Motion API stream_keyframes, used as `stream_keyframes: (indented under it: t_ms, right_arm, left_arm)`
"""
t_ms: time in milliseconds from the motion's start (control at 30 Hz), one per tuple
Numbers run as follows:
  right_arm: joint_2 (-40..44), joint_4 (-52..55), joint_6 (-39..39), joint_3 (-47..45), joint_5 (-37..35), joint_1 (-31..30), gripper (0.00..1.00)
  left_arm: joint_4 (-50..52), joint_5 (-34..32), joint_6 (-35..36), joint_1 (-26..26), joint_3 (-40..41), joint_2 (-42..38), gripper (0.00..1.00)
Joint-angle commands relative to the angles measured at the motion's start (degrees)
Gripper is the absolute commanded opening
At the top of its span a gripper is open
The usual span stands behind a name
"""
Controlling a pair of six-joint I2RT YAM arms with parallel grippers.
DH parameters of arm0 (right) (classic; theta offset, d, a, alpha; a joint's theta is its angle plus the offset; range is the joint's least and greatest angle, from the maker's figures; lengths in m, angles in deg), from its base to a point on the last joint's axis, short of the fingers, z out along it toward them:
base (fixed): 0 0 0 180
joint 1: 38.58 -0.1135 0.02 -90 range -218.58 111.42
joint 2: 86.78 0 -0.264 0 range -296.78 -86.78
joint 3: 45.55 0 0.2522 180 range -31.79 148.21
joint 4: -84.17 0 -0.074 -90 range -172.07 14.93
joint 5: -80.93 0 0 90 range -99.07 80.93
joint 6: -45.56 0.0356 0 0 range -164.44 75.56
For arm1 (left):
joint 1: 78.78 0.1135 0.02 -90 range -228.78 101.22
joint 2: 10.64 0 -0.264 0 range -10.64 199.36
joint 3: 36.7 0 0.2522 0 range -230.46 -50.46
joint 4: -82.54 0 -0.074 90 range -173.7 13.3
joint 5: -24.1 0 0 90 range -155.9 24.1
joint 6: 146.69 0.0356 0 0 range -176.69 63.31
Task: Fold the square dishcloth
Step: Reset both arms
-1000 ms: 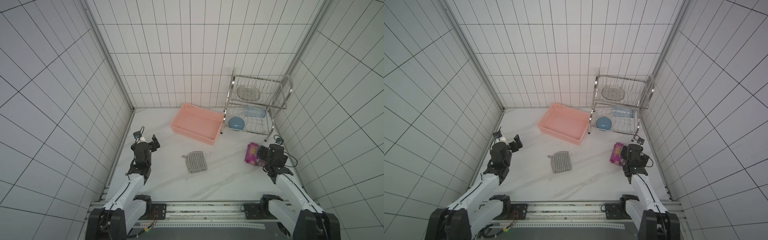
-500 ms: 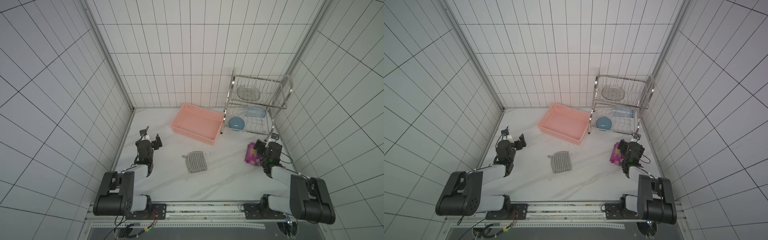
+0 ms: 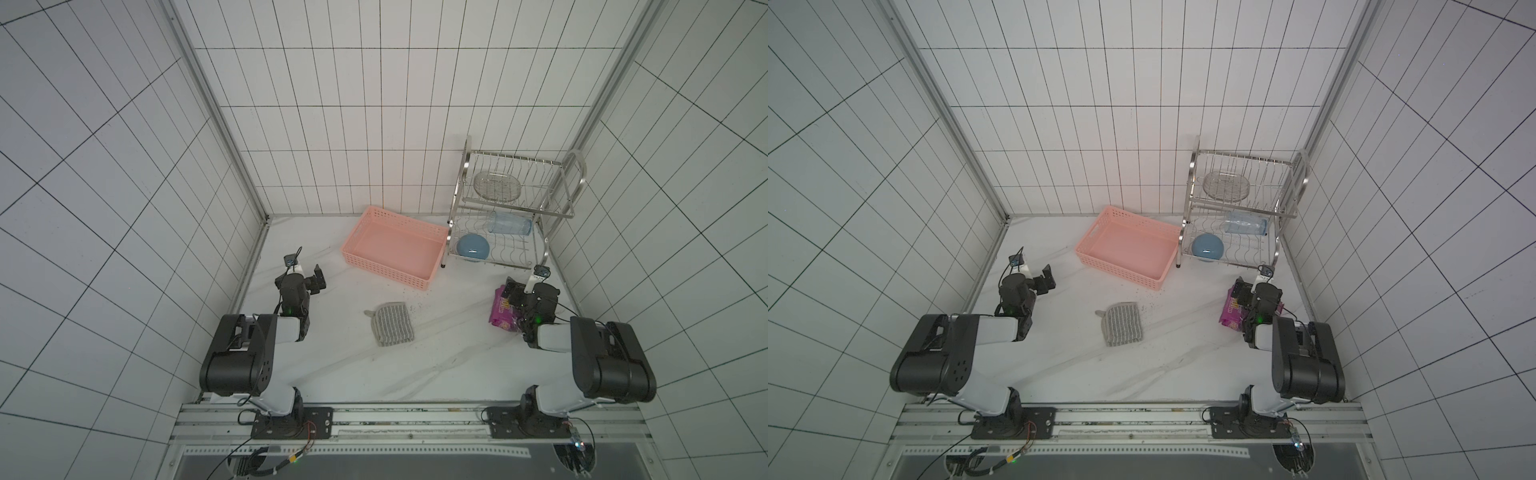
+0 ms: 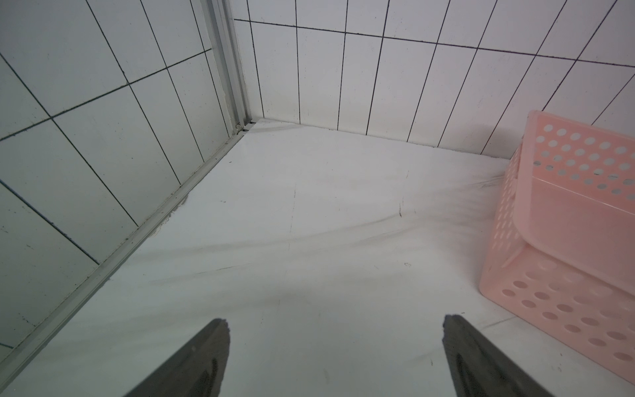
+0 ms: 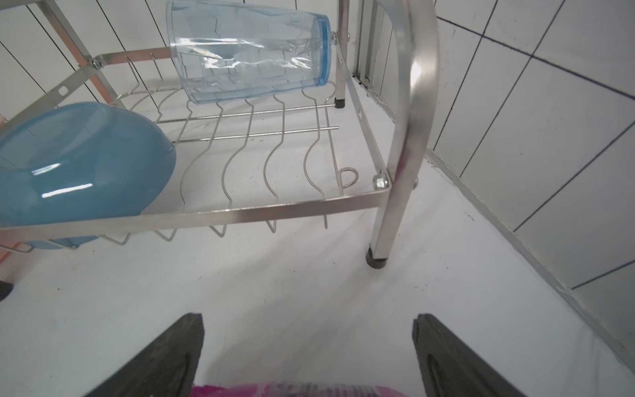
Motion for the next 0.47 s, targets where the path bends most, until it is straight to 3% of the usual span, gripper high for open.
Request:
stream_keyframes:
  t_ms: [0,433]
  right_arm:
    - [-0.3,0.6,-0.8,1.7,1.2,0.5,0.99]
    - [-0.3,1.3,-0.9,1.9,0.9,0.4,0.99]
  left_arm:
    - [0.7,-0.6,-0.2,0.3,-0.9,-0.4,0.98]
    - [0.6,-0.6,-0.1,0.1,-0.9,-0.4,0.98]
